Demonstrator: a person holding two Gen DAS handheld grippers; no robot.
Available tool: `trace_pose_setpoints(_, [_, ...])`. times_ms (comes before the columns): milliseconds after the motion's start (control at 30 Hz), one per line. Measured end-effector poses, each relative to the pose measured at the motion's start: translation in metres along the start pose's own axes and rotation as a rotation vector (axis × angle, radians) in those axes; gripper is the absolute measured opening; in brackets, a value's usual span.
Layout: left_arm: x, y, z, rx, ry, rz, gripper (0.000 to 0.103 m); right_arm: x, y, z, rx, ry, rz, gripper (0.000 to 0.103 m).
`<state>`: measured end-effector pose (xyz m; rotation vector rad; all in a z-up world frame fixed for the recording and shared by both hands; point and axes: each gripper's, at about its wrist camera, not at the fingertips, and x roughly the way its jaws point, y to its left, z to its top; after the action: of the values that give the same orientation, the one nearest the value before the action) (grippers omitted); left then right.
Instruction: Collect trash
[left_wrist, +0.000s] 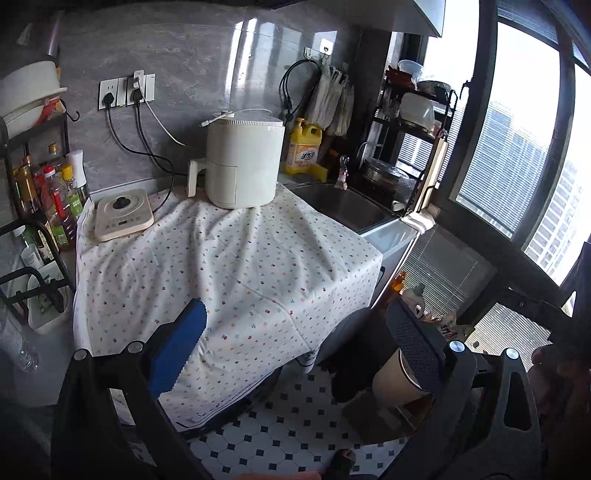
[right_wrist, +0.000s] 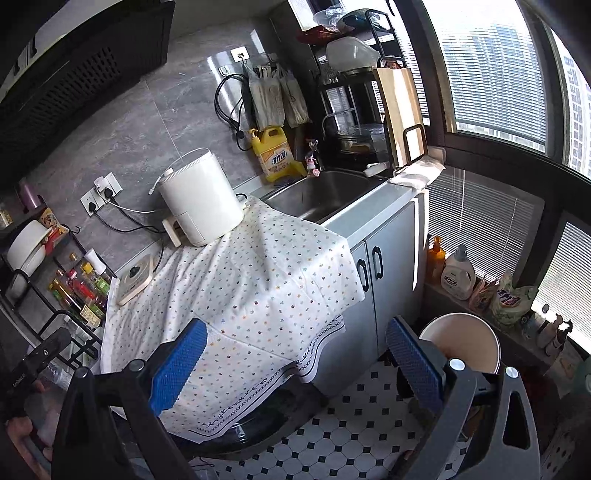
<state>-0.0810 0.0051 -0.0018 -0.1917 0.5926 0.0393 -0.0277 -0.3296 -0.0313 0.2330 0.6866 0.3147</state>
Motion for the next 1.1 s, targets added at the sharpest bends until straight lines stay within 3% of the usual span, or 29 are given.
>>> trace_pose_setpoints(567, [-0.027,0.035,-0.007,-0.075,-0.057,0.049,0.097,0.002,0.034,-0.005,-0.066,-0.003,0.058,0.095])
trace_pose_setpoints(1100, [-0.035,0.049,-0.012,-0.100,-0.060,0.055,0.097,0.002,0.049,-0.005,-0.090,-0.013,0.066,0.095])
